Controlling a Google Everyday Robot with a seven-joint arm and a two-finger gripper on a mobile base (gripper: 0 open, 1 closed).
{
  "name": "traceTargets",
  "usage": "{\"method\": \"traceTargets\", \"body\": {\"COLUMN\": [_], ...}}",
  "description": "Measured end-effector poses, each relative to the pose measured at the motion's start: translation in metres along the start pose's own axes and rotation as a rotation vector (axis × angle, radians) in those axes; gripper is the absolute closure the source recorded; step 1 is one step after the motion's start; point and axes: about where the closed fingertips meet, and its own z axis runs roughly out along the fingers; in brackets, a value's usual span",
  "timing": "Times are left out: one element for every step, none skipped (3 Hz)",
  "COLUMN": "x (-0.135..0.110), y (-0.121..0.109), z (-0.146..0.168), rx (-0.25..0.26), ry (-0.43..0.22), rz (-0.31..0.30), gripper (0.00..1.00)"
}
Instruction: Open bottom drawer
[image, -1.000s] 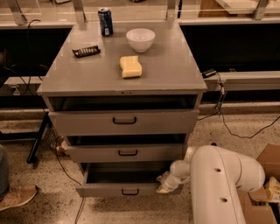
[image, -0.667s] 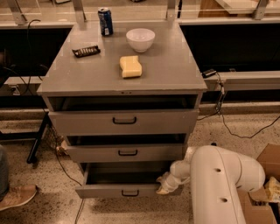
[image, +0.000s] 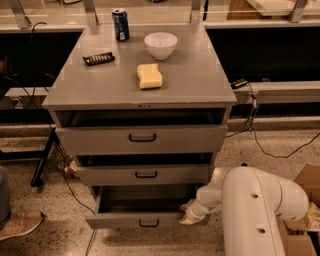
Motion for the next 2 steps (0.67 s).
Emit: {"method": "traceTargets", "body": {"x": [0.0029,0.0028], "y": [0.0209,0.0203], "z": [-0.0035,-0.0034], "rx": [0.000,0.000], "ry": [-0.012,-0.012], "rz": [0.033,0.033], "gripper": [1.00,1.00]}}
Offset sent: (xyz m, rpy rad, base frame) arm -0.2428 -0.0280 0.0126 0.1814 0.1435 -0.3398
